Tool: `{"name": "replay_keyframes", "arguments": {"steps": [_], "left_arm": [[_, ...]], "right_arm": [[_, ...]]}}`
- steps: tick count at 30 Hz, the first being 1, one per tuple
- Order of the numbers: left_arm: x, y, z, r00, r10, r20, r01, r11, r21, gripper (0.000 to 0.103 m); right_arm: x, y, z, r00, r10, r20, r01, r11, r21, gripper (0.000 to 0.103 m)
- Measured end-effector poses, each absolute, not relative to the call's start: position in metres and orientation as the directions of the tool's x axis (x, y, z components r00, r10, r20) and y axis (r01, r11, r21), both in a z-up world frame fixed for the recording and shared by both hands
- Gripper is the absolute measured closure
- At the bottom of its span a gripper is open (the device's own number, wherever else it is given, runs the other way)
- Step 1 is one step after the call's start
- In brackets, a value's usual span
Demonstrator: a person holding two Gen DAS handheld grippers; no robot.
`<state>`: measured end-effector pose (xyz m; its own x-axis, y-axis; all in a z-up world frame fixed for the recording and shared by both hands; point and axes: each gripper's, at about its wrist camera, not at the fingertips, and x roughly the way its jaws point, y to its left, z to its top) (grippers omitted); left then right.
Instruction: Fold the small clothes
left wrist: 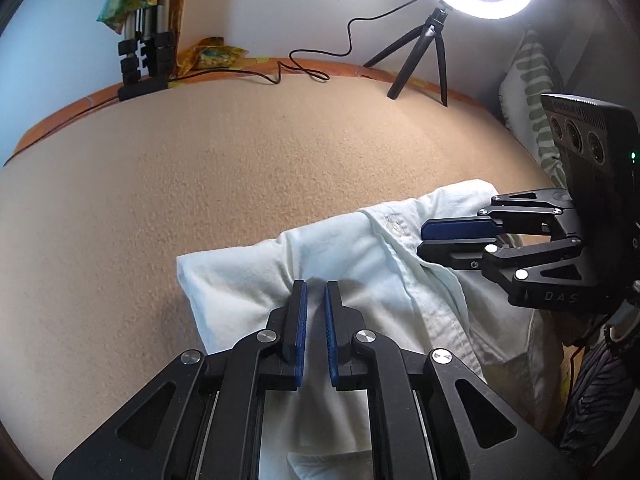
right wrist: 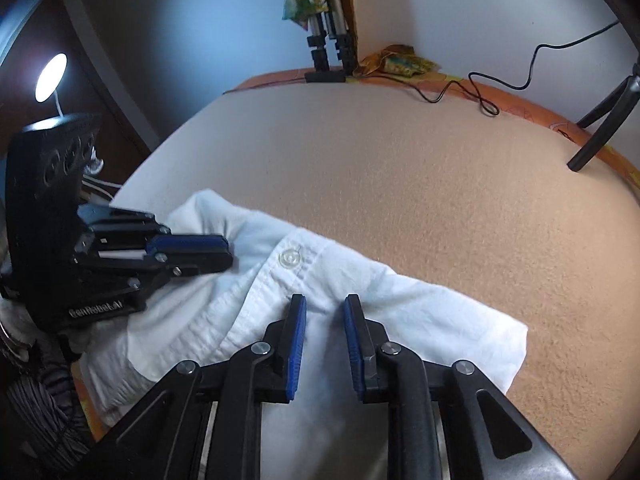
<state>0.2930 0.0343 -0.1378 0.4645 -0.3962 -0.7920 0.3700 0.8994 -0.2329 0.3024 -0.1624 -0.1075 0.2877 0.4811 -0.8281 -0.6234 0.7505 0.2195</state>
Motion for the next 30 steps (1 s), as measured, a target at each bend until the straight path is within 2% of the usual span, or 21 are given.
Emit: {"name": "replay_keyframes", "arguments": {"steps": [2, 5, 7, 9, 12, 15, 17, 19, 20, 21, 24, 27, 30], "left_arm": [[0.294, 0.038, -0.132, 0.465, -0.390, -0.795, 0.354, 0.905, -0.237, 0.096], [0.291, 0.050, -0.114, 0.555, -0.370, -0.745, 0.319, 0.922, -0.220, 0.096], [0.295, 0.063, -0.111, 0.578, -0.358, -0.733, 0.272, 0.932, -0.240, 0.096], [0.300, 0.075, -0.117, 0.570, -0.351, -0.743, 0.227, 0.936, -0.268, 0.096], [0.302, 0.078, -0.129, 0.545, -0.311, -0.779, 0.221, 0.949, -0.225, 0.096], [0.296, 0.079, -0.131, 0.545, -0.276, -0.791, 0.231, 0.957, -0.175, 0.096], [0.291, 0.087, -0.127, 0.555, -0.280, -0.783, 0.215, 0.958, -0.190, 0.096], [0.285, 0.099, -0.122, 0.563, -0.294, -0.772, 0.191, 0.956, -0.225, 0.095], [0.281, 0.105, -0.119, 0.565, -0.309, -0.765, 0.178, 0.951, -0.253, 0.093], [0.275, 0.112, -0.117, 0.563, -0.337, -0.755, 0.169, 0.941, -0.295, 0.087], [0.257, 0.125, -0.114, 0.545, -0.402, -0.736, 0.143, 0.909, -0.391, 0.061], [0.241, 0.133, -0.121, 0.509, -0.481, -0.714, 0.109, 0.859, -0.500, 0.057], [0.231, 0.142, -0.138, 0.459, -0.546, -0.701, 0.032, 0.799, -0.601, 0.057]], "right_arm": [[0.302, -0.161, -0.104, 0.291, 0.472, -0.832, -0.629, 0.750, 0.205, 0.085], [0.304, -0.170, -0.091, 0.305, 0.508, -0.806, -0.617, 0.750, 0.239, 0.085], [0.308, -0.186, -0.082, 0.332, 0.533, -0.778, -0.582, 0.765, 0.276, 0.082], [0.317, -0.204, -0.083, 0.330, 0.551, -0.767, -0.524, 0.782, 0.337, 0.081], [0.326, -0.225, -0.094, 0.323, 0.539, -0.778, -0.452, 0.810, 0.374, 0.082], [0.326, -0.242, -0.100, 0.335, 0.479, -0.811, -0.411, 0.849, 0.332, 0.082], [0.323, -0.258, -0.098, 0.351, 0.467, -0.812, -0.385, 0.862, 0.330, 0.077], [0.319, -0.272, -0.096, 0.356, 0.492, -0.795, -0.364, 0.856, 0.367, 0.067], [0.315, -0.278, -0.094, 0.356, 0.505, -0.786, -0.358, 0.851, 0.384, 0.064], [0.311, -0.284, -0.094, 0.351, 0.520, -0.779, -0.353, 0.844, 0.404, 0.061], [0.298, -0.296, -0.099, 0.309, 0.572, -0.760, -0.347, 0.812, 0.470, 0.051], [0.286, -0.302, -0.107, 0.264, 0.605, -0.751, -0.335, 0.788, 0.517, 0.045], [0.278, -0.309, -0.116, 0.222, 0.646, -0.731, -0.304, 0.758, 0.577, 0.044]]}}
